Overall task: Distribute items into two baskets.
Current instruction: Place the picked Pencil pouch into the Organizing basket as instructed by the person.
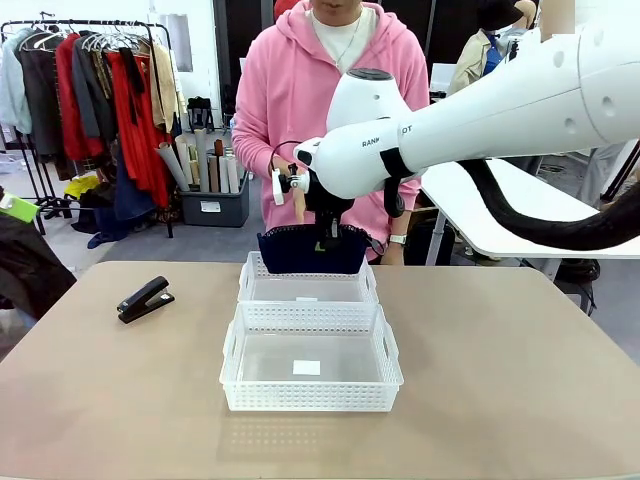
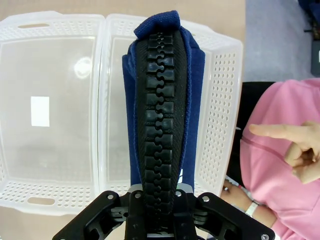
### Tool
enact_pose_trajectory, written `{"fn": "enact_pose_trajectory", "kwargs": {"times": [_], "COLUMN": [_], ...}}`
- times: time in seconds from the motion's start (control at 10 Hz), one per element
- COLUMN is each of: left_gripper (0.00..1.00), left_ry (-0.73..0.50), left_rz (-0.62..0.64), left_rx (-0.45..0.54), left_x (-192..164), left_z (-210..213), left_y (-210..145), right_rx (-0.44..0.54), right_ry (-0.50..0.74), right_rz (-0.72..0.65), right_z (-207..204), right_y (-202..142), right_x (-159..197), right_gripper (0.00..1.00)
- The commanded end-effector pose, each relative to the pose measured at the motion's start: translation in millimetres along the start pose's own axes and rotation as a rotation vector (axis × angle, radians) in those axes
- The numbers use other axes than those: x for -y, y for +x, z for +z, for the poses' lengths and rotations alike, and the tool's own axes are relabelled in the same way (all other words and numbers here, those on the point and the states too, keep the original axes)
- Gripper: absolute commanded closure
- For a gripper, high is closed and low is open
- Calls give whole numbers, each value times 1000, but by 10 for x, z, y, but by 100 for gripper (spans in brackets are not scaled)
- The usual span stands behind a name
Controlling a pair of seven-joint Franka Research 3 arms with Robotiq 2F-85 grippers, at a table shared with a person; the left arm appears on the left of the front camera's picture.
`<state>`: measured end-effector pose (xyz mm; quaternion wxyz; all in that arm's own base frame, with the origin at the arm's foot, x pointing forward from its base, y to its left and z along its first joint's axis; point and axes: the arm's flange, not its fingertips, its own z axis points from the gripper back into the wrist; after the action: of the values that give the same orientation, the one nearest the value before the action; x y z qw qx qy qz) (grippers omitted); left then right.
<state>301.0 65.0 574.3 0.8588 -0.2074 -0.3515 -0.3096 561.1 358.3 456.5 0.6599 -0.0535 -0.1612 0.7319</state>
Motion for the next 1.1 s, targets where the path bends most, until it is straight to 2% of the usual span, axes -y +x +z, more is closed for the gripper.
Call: {"fn": "enact_pose_trajectory", "kwargs": {"times": [0.0,0.4,0.5,1.0], "left_gripper": [0,0,0,0], "left_ry": [-12,-12,-12,-12], "left_rz": [-4,-4,-4,-4], "left_rx": [12,12,12,12], "left_x": [3,3,3,3], "left_z": [-10,-10,-10,-10], "left_y": [8,8,8,8], "right_rx": [-1,2,29,13], "right_ry": [0,4,16,-57], "right_rz": [-4,1,-7,-18], "right_z": [24,-3,-64,-364], "right_y": [1,8,-43,-78], "right_x": [-7,-7,21,134], "right_gripper": [100,100,100,100]}}
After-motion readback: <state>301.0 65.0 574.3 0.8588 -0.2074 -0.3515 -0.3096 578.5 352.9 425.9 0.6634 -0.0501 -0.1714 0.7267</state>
